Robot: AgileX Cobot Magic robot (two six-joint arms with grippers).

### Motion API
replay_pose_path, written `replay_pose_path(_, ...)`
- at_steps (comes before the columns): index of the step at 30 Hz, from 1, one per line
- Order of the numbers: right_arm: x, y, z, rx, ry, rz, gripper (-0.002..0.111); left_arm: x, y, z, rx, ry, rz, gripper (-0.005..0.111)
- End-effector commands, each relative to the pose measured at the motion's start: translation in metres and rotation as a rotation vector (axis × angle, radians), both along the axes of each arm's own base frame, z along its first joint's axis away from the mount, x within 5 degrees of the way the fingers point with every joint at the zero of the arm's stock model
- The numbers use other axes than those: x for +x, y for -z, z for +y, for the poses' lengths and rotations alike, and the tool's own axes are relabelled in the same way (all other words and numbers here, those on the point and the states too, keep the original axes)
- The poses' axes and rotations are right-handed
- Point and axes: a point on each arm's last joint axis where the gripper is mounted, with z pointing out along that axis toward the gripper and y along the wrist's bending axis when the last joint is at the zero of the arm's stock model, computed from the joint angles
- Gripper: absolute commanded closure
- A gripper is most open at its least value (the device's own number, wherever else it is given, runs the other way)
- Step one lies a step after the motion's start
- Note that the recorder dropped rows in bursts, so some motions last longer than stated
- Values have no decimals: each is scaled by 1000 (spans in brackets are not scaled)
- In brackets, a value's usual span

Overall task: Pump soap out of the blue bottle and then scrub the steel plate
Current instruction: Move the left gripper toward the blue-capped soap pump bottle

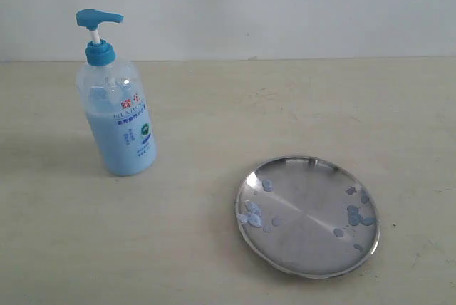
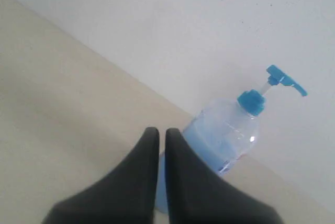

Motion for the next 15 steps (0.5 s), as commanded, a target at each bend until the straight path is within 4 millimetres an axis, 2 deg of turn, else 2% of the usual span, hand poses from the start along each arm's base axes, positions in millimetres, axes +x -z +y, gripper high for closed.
replay_pose_path(1,0,-2,0,-4,5,-18,107,0,-6,5,-104,-64,-85,102)
replay_pose_path(3,0,-2,0,-4,5,-18,107,-2,-17,16,-84,-182,-203,102)
replay_pose_path(5,0,-2,0,-4,5,-18,107,-6,-47,21,63,-241,-301,102)
replay_pose_path(7,0,-2,0,-4,5,-18,107,3,-75,20,182,-223,-282,102)
replay_pose_path(9,0,-2,0,-4,5,-18,107,22,-102,20,258,-187,-237,102)
replay_pose_path(11,0,-2,0,-4,5,-18,107,55,-119,20,341,-148,-176,102)
replay_pose_path(13,0,-2,0,-4,5,-18,107,90,-122,19,411,-120,-169,102)
replay_pose_path(15,0,-2,0,-4,5,-18,107,129,-116,6,481,-42,-277,102)
